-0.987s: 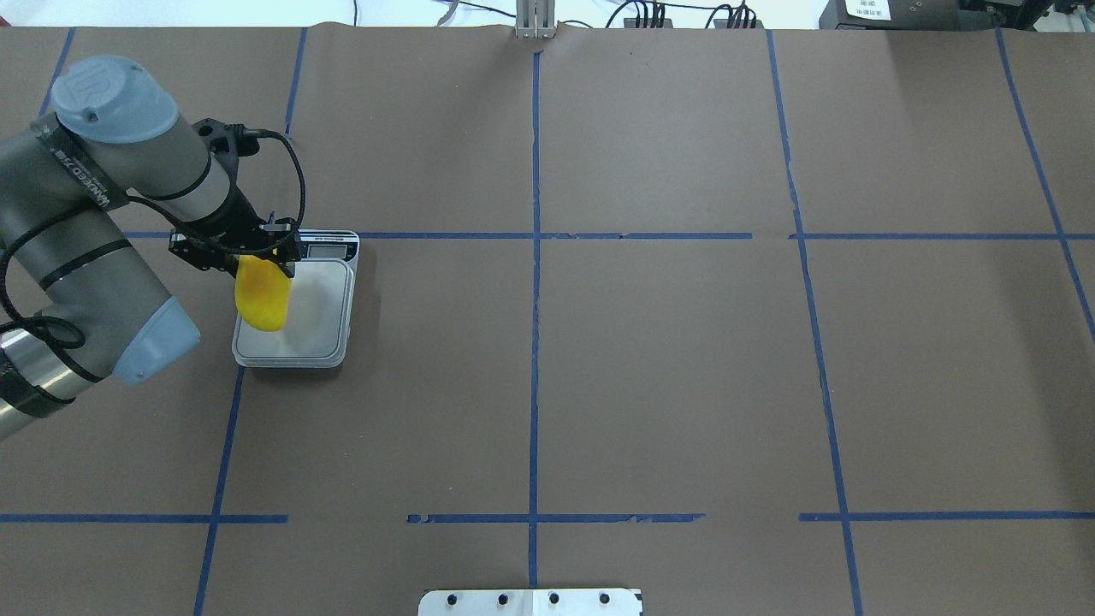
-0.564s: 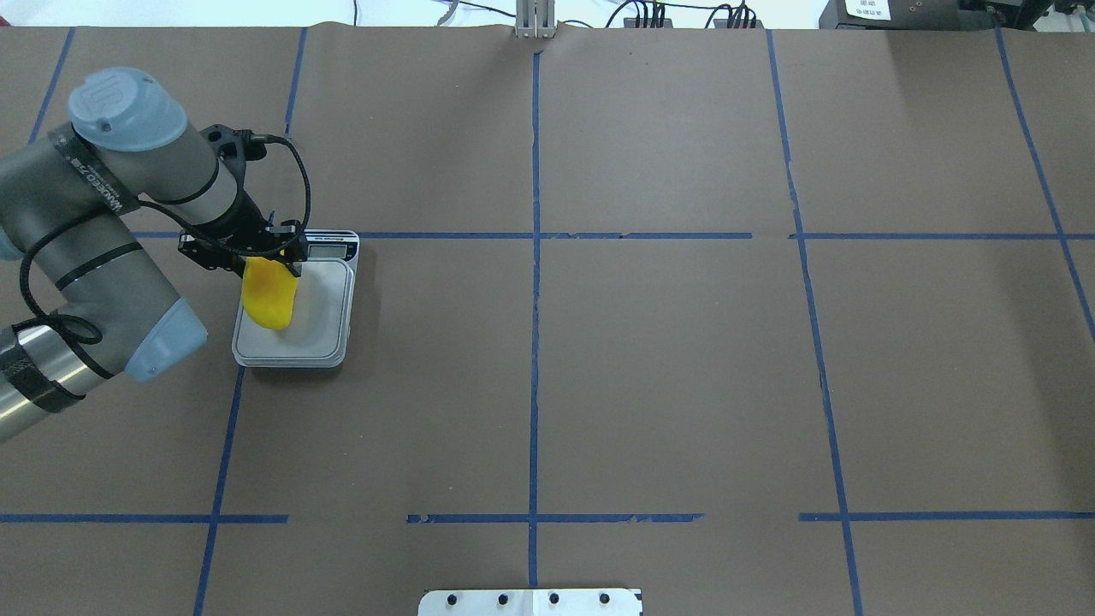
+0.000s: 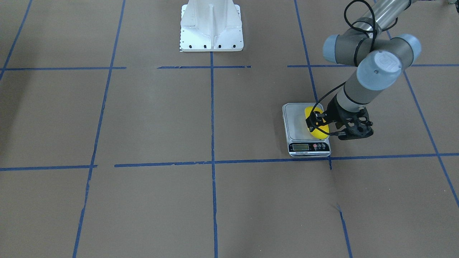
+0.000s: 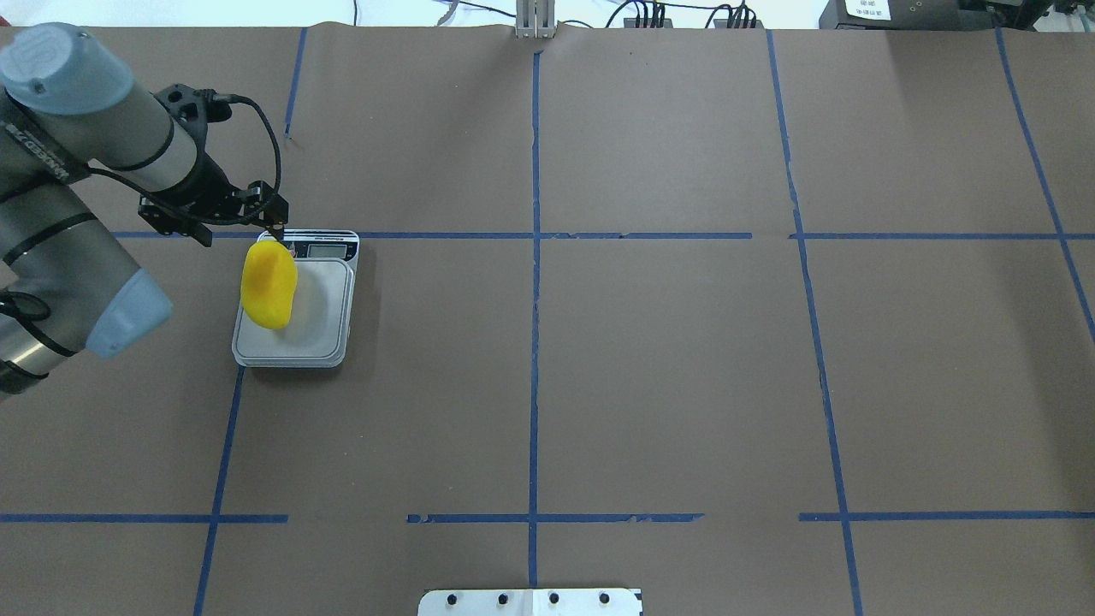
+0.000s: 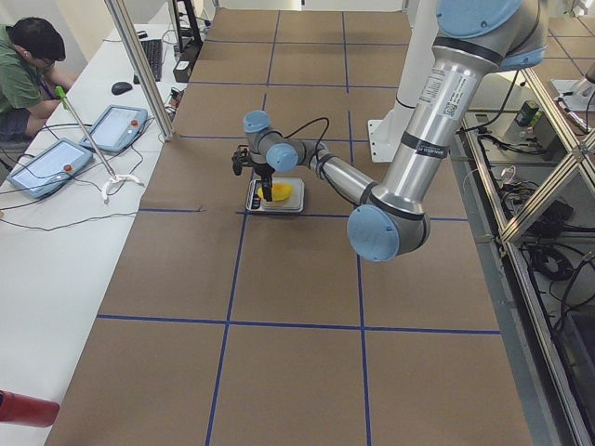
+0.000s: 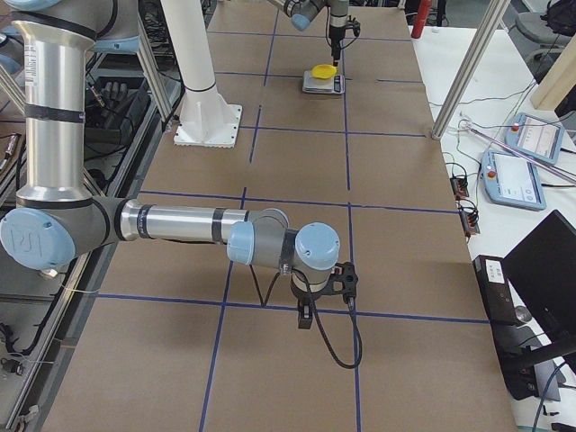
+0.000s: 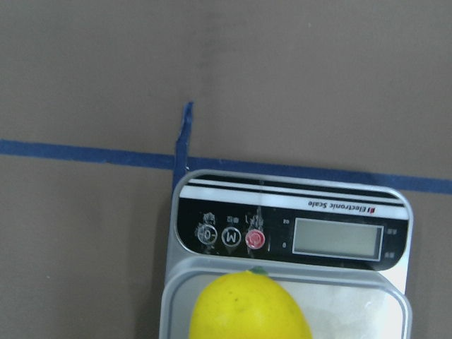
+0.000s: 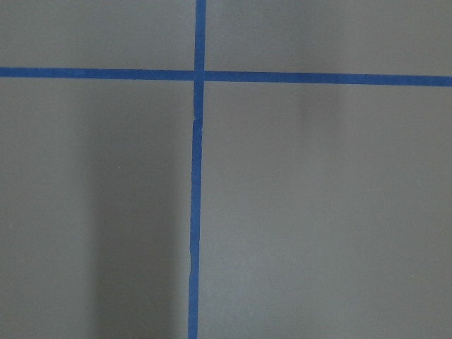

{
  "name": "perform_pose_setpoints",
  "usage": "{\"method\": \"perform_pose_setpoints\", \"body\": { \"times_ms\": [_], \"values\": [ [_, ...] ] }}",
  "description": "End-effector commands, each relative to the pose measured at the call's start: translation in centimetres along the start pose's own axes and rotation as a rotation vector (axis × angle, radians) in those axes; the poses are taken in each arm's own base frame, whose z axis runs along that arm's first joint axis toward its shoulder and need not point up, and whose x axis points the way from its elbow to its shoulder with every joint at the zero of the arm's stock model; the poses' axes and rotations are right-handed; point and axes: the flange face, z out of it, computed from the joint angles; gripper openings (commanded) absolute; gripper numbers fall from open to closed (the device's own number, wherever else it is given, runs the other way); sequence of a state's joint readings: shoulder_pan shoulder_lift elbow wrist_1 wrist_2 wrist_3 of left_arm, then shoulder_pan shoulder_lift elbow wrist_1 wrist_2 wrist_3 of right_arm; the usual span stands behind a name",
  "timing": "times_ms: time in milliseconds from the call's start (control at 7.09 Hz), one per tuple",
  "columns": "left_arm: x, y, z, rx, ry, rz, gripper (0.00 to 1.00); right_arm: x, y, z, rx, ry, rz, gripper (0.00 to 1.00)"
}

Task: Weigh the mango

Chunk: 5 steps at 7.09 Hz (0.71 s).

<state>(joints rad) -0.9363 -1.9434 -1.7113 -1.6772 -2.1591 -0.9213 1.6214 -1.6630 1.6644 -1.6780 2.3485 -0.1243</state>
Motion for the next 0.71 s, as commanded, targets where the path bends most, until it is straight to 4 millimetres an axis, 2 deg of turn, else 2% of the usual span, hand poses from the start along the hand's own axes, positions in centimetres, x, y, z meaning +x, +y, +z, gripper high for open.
{"method": "perform_pose_setpoints", "body": {
  "times_ms": [0,141,423,564],
  "values": [
    [-6.8,-2.5,-7.4,0.046,-0.066,0.060,1.00,0.0,0.0,0.0,0.000,0.000,0.000,1.00],
    [-11.8,-4.0,-9.7,0.046,-0.113,0.133,1.00,0.0,0.0,0.0,0.000,0.000,0.000,1.00],
    [-24.6,-4.5,-13.0,0.058,-0.171,0.210,1.00,0.0,0.0,0.0,0.000,0.000,0.000,1.00],
    [-31.2,-4.4,-12.8,0.023,-0.197,0.245,1.00,0.0,0.0,0.0,0.000,0.000,0.000,1.00]
  ]
}}
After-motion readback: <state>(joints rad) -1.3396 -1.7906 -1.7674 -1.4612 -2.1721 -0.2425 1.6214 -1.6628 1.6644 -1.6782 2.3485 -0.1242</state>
